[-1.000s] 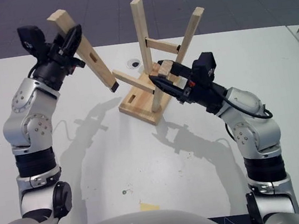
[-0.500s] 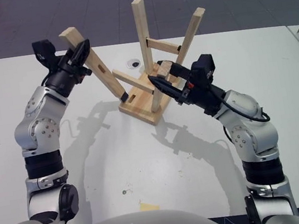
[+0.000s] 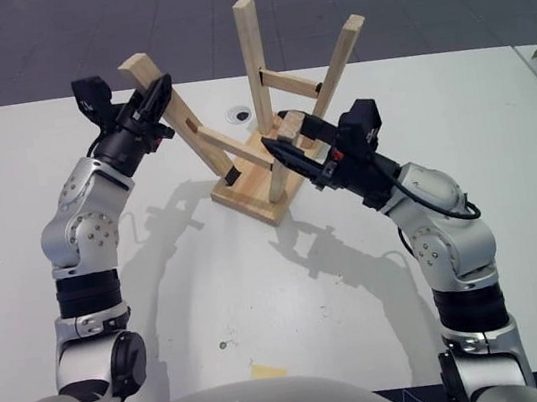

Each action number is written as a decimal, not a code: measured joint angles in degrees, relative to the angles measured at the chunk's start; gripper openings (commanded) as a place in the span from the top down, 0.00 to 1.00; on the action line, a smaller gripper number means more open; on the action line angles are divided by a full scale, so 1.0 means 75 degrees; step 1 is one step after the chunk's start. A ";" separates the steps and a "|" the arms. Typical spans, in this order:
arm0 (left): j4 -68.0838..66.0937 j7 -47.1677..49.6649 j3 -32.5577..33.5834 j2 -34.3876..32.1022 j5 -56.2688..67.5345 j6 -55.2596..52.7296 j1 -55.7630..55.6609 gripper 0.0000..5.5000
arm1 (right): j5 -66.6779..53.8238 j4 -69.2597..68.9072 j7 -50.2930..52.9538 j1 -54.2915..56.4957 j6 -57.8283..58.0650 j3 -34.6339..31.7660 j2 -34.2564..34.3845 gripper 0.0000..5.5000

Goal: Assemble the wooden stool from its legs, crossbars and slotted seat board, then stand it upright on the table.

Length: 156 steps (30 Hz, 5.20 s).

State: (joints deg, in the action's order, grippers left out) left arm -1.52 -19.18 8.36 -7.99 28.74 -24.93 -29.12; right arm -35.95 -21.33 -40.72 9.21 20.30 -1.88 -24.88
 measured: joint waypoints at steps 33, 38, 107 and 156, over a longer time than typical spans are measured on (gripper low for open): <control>0.0495 -0.0538 -0.0338 -0.0611 -0.0365 0.0068 0.0355 0.81 | 0.0980 0.0198 0.0619 0.0408 -0.0315 0.0693 -0.0084 0.62; 0.0614 -0.0533 -0.0364 -0.0611 -0.0388 0.0067 0.0353 0.81 | 0.1068 0.0144 0.0732 0.0522 -0.0302 0.0940 -0.0359 0.62; 0.0724 -0.0334 -0.0853 -0.0617 -0.0819 0.0311 0.0455 0.81 | 0.0992 -0.0025 0.1591 0.0696 0.0719 0.0742 0.0273 0.52; 0.0648 -0.0468 -0.1994 -0.1444 -0.0312 -0.0197 0.0084 0.79 | -0.2885 -0.0311 0.3008 0.1267 0.1848 -0.1308 0.1410 0.02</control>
State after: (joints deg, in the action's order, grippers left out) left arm 3.34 -22.69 -6.60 -18.82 26.39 -26.41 -28.49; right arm -57.59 -23.66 -18.17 18.72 34.16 -11.69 -14.30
